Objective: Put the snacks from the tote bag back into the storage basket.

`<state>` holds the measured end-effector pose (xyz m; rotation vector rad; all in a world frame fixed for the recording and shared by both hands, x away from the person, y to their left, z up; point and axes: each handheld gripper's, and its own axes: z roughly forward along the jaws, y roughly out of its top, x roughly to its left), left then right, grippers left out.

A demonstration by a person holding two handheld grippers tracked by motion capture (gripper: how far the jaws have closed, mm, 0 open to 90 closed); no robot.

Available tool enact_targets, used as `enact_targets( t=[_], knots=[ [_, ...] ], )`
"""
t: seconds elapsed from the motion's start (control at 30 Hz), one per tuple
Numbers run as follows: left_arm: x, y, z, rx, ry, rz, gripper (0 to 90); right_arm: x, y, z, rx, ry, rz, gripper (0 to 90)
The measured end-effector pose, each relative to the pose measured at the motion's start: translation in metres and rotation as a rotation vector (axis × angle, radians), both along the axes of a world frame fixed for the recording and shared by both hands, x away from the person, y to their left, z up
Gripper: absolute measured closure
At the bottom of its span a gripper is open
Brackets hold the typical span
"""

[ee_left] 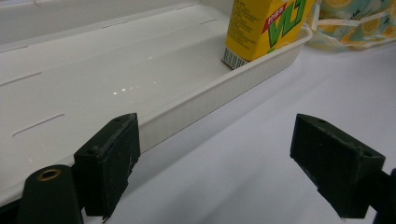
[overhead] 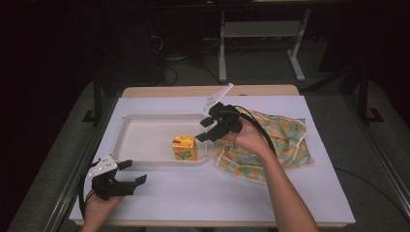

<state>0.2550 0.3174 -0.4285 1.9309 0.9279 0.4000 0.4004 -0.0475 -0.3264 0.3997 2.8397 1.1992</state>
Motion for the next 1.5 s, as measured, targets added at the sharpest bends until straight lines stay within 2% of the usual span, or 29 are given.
enact_targets(
  t=[0.1, 0.3, 0.37, 0.5, 0.6, 0.83, 1.03, 1.07, 1.1, 1.5],
  knots=[
    [0.0, 0.0, 0.0, 0.002, 0.001, 0.0, 15.4, 0.0, -0.005, 0.0, 0.007, -0.012, -0.003, 37.1],
    [0.001, 0.0, 0.0, 0.0, 0.0, 0.002, 15.5, 0.0, -0.018, -0.003, -0.002, -0.003, -0.027, 36.7],
    [0.0, 0.0, 0.0, 0.001, 0.0, 0.001, 15.5, -0.001, -0.022, -0.003, 0.011, -0.011, -0.034, 37.2],
    [0.001, -0.001, -0.001, -0.002, -0.001, 0.004, 15.4, -0.003, -0.03, -0.001, 0.02, 0.0, -0.052, 37.1],
    [0.0, -0.001, -0.001, -0.003, -0.001, 0.004, 15.5, -0.003, -0.036, -0.002, 0.016, -0.015, -0.061, 36.7],
    [0.001, -0.002, -0.001, -0.003, 0.0, 0.003, 15.4, -0.005, -0.048, -0.003, 0.021, -0.004, -0.086, 36.7],
    [0.001, -0.002, -0.001, -0.002, 0.002, 0.003, 15.5, -0.006, -0.057, -0.005, 0.005, 0.006, -0.108, 36.3],
    [0.001, -0.002, -0.001, -0.004, 0.001, 0.004, 15.5, -0.007, -0.059, -0.005, 0.012, 0.0, -0.11, 36.4],
    [0.0, -0.002, -0.001, 0.001, 0.003, 0.002, 15.4, -0.009, -0.061, -0.004, 0.021, 0.013, -0.122, 36.5],
    [0.001, -0.002, -0.001, 0.006, 0.003, 0.001, 15.4, -0.016, -0.087, -0.012, 0.026, 0.022, -0.161, 36.6]
  ],
)
